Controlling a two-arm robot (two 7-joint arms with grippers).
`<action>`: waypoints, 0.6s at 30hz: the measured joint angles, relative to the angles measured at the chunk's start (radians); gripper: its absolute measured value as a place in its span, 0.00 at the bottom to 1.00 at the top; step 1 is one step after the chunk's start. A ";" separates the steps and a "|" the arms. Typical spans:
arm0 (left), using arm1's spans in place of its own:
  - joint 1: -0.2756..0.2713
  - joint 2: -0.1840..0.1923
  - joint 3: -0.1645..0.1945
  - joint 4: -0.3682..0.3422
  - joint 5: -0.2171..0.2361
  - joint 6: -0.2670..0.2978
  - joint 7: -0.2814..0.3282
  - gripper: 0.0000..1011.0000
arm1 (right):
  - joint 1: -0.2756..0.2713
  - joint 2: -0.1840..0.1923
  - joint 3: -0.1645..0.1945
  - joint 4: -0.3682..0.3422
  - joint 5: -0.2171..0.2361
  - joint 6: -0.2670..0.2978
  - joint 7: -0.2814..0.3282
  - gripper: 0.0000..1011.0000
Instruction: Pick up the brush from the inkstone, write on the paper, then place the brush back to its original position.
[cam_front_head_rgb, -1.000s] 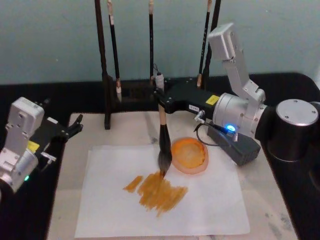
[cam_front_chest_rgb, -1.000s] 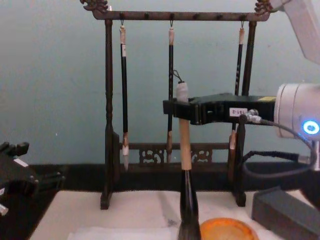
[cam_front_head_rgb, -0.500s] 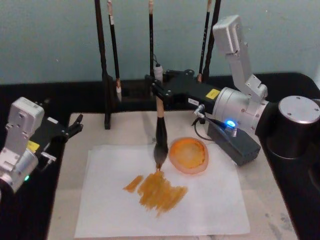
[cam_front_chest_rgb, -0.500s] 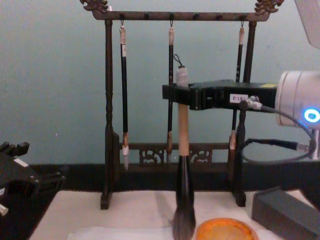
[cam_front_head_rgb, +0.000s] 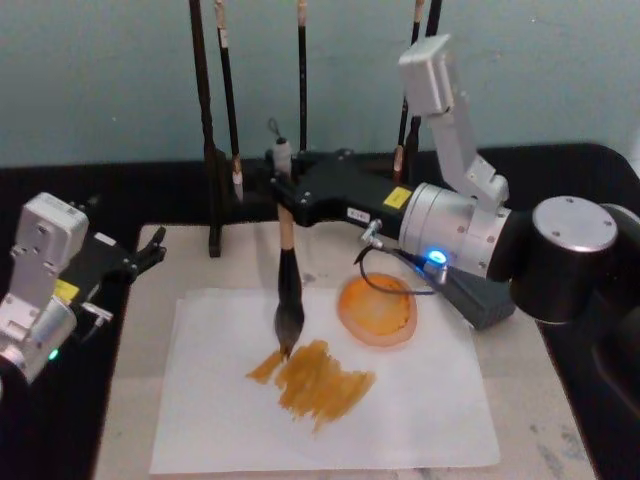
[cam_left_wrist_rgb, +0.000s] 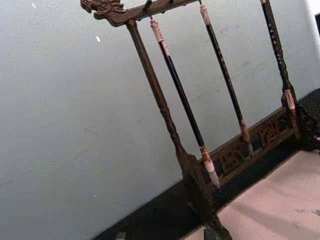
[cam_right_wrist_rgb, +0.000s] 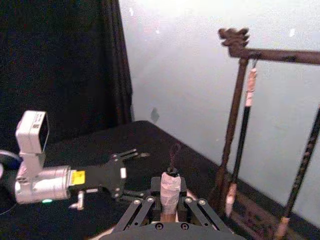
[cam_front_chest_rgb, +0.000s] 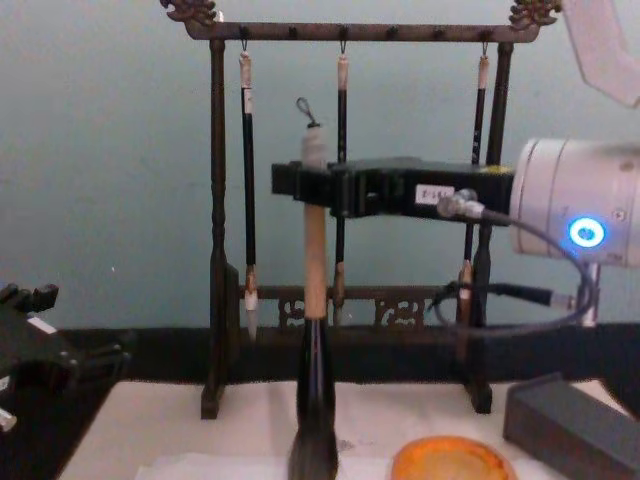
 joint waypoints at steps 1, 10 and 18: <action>0.000 0.000 0.000 0.000 0.000 0.000 0.000 1.00 | -0.001 -0.001 -0.002 0.001 0.001 0.002 0.002 0.17; 0.000 0.000 0.000 0.000 0.000 0.000 0.000 1.00 | -0.009 -0.006 -0.011 0.021 0.017 0.024 0.020 0.17; 0.000 0.000 0.000 0.000 0.000 0.000 0.000 1.00 | -0.009 -0.002 -0.008 0.035 0.016 0.026 0.013 0.17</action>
